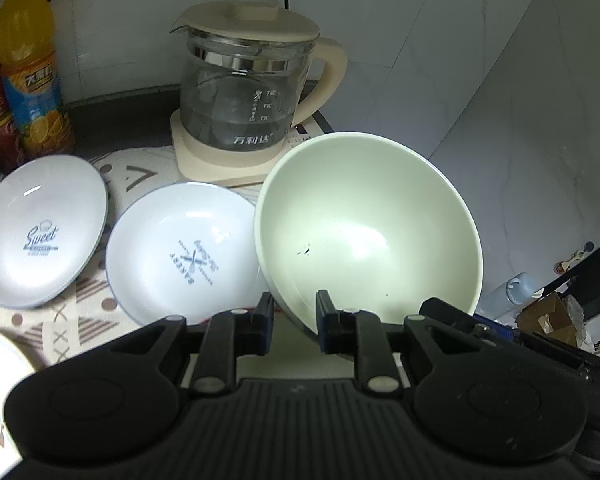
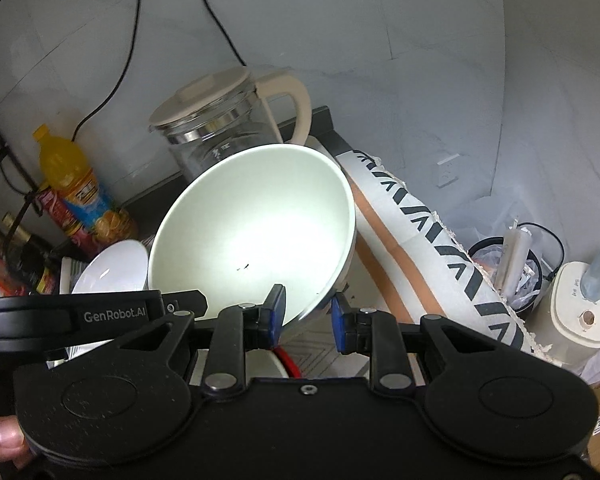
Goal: Organize plates and bowls
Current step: 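Carry the smaller green bowl with both grippers onto the stacked bowls, then open both grippers and pull them back from the bowl stack, then move both grippers toward the white 'Sweet Bakery' plate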
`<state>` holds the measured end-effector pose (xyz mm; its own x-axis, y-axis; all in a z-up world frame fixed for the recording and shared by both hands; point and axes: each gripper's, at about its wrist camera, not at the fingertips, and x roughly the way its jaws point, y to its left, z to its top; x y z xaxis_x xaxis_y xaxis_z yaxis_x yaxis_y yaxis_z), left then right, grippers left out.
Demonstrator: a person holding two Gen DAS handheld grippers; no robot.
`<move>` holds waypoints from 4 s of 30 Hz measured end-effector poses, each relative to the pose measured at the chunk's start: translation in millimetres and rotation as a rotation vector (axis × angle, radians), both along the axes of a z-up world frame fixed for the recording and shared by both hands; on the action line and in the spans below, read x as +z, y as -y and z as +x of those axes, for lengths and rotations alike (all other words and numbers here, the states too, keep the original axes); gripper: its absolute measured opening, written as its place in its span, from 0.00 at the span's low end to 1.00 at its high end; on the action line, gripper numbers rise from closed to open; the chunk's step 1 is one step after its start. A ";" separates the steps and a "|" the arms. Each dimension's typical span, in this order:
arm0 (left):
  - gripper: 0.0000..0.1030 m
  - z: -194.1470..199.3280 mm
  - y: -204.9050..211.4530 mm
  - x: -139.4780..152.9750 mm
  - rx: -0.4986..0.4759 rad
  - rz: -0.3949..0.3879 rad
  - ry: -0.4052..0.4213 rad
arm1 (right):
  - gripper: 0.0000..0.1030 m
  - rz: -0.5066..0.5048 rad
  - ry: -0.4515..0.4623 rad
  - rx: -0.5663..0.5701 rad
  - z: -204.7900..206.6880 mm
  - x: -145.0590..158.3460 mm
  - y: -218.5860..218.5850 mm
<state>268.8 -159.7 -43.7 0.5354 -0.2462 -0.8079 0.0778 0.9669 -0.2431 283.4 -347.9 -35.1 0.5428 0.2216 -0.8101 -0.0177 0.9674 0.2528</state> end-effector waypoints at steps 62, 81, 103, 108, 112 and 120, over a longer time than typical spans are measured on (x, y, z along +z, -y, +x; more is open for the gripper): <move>0.53 -79.3 -46.0 -12.8 0.084 0.074 -0.122 | 0.45 -0.001 -0.155 0.168 -65.6 -15.2 -40.2; 0.77 -146.1 -117.1 9.5 0.326 0.070 -0.018 | 0.94 0.078 -0.009 0.181 -96.9 17.5 -36.4; 0.81 -178.6 -208.8 -7.3 0.362 0.095 -0.068 | 1.00 0.034 0.034 0.373 -115.9 16.0 -133.8; 0.81 -173.6 -231.6 -13.3 0.323 0.097 -0.081 | 1.00 0.013 0.019 0.377 -116.1 13.3 -159.2; 0.81 -165.7 -249.4 -18.5 0.302 0.086 -0.091 | 1.00 -0.012 0.016 0.377 -114.9 8.9 -179.4; 0.81 -139.2 -282.3 -25.4 0.259 0.055 -0.098 | 1.00 -0.045 0.002 0.346 -104.6 -2.7 -212.0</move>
<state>129.6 122.6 -69.1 0.4931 -0.0657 -0.8675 -0.1948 0.9635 -0.1837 178.8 -136.0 -37.9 0.4434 0.3567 -0.8223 -0.3472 0.9141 0.2094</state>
